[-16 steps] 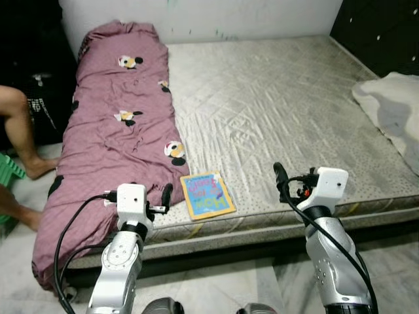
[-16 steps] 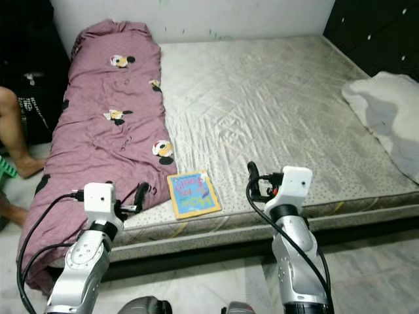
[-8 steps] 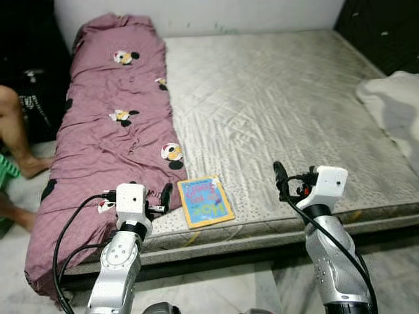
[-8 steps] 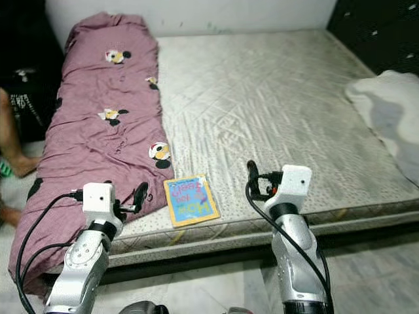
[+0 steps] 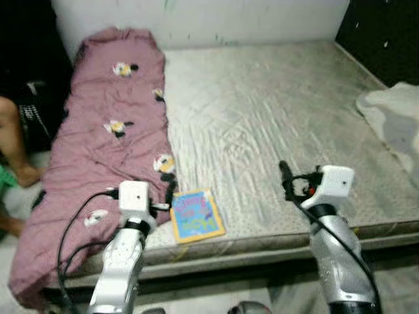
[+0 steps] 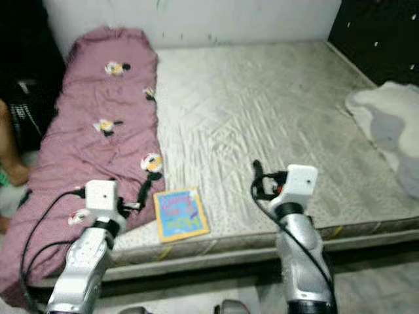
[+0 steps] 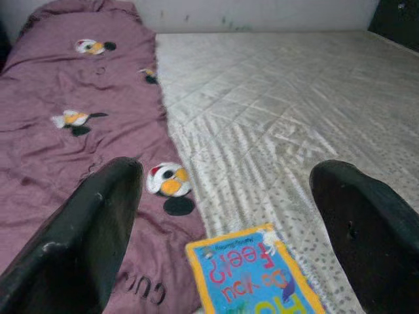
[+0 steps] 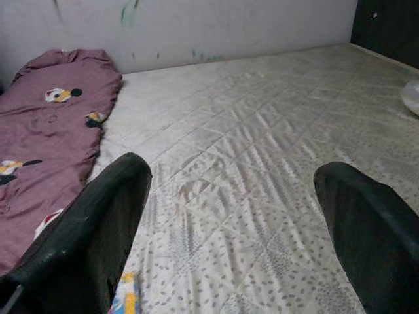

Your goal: Clean up the room

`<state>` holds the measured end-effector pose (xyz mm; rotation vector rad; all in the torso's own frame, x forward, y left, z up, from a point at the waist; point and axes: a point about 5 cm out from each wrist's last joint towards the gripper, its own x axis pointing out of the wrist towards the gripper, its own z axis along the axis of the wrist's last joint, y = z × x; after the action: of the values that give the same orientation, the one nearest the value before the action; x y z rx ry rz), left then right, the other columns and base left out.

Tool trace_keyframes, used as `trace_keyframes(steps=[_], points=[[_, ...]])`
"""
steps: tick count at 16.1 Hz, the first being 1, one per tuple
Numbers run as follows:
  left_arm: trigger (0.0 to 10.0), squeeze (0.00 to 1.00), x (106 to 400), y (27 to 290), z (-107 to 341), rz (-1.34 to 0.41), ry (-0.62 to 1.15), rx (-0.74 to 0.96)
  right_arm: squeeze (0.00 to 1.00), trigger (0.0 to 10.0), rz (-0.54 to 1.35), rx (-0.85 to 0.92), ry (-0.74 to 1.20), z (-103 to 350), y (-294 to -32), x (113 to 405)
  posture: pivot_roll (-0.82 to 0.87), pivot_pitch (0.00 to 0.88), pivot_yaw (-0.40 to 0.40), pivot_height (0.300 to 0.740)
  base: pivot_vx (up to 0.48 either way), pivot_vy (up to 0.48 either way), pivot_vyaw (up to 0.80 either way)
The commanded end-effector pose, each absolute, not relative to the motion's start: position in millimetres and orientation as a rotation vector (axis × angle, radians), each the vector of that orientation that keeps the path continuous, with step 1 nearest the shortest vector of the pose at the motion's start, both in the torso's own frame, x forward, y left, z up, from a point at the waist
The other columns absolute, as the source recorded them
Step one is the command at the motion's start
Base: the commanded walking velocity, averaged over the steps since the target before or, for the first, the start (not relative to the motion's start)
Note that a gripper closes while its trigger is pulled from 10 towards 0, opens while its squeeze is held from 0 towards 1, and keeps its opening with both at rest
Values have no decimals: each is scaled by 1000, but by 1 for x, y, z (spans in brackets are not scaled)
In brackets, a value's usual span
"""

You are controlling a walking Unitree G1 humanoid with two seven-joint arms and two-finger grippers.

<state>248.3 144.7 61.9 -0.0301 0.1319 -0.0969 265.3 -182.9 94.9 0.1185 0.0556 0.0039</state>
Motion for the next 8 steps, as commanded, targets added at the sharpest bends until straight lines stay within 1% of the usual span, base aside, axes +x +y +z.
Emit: trace_keyframes(steps=[1,2,8], points=[[10000,0,247,148,61,-85,145,-33,0,10000,8,120,62,93,-181,265,-36,34,5,740,0,0,0],[10000,0,247,148,60,-84,149,-38,0,10000,6,118,66,93,-182,265,-36,34,5,740,0,0,0],[10000,0,247,147,60,-87,150,-39,0,10000,3,115,73,91,-182,264,-39,38,7,740,0,480,0]])
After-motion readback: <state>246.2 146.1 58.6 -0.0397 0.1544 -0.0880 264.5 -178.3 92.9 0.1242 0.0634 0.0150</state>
